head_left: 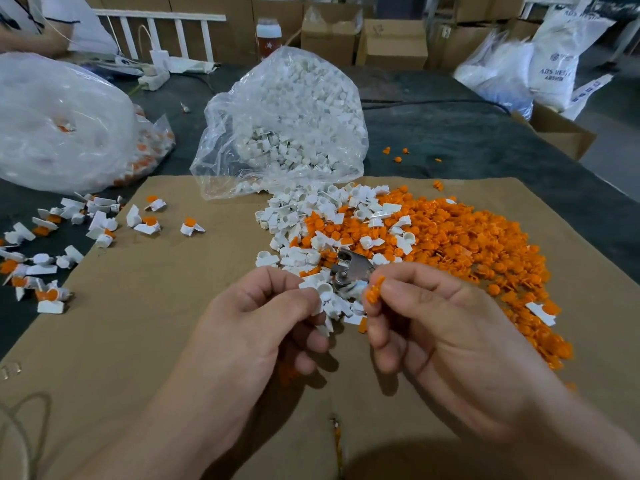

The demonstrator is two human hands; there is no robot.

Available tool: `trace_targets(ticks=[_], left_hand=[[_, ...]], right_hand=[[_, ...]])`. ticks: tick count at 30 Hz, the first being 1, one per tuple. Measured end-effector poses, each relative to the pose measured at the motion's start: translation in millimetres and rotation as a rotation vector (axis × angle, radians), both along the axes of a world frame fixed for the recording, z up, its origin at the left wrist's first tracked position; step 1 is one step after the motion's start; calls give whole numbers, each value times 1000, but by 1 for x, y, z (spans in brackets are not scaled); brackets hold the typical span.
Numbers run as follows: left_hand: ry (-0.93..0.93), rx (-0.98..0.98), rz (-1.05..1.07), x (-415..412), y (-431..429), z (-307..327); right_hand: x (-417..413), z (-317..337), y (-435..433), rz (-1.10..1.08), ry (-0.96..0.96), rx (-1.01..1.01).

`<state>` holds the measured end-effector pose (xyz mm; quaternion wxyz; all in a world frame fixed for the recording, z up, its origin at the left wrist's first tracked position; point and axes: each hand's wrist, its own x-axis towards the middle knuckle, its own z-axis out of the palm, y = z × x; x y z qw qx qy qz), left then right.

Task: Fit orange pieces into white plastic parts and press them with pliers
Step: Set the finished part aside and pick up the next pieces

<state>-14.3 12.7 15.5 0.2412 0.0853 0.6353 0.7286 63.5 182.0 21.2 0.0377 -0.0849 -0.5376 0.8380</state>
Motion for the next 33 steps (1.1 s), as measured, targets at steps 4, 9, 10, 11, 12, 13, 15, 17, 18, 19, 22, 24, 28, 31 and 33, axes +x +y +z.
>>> trace_targets(ticks=[4, 9, 10, 11, 12, 13, 15, 17, 18, 19, 22, 24, 28, 31, 33], left_hand=[[56, 44, 4, 4, 0, 1], [184, 33, 17, 10, 0, 1], [201, 29, 18, 11, 0, 1], [208, 25, 15, 12, 0, 1], [212, 18, 7, 13, 0, 2], [213, 13, 1, 13, 1, 2], [218, -6, -13, 14, 2, 2], [227, -38, -14, 14, 1, 4], [228, -53, -10, 15, 1, 5], [226, -67, -2, 15, 1, 5], [217, -81, 12, 14, 2, 4], [199, -90, 6, 14, 3, 2], [187, -92, -23, 13, 3, 1], [205, -86, -31, 13, 3, 0], [201, -83, -32, 13, 2, 0]], right_hand=[[-1, 5, 0, 198, -35, -331], [-2, 5, -1, 263, -40, -392], [-2, 4, -1, 269, -35, -397], [-2, 4, -2, 263, -34, -394], [-1, 5, -3, 245, -36, -368], [-1, 5, -4, 212, -37, -312], [1, 4, -9, 103, -29, -96], [4, 3, -15, -25, -10, 273], [7, 1, -17, -93, 15, 518], [9, -1, -18, -165, 71, 795], [11, -2, -17, -245, 292, 1384], [10, 0, -17, -217, 345, 1443], [10, 3, -15, -187, 378, 1507], [10, 4, -15, -166, 356, 1515], [10, 5, -15, -136, 334, 1502]])
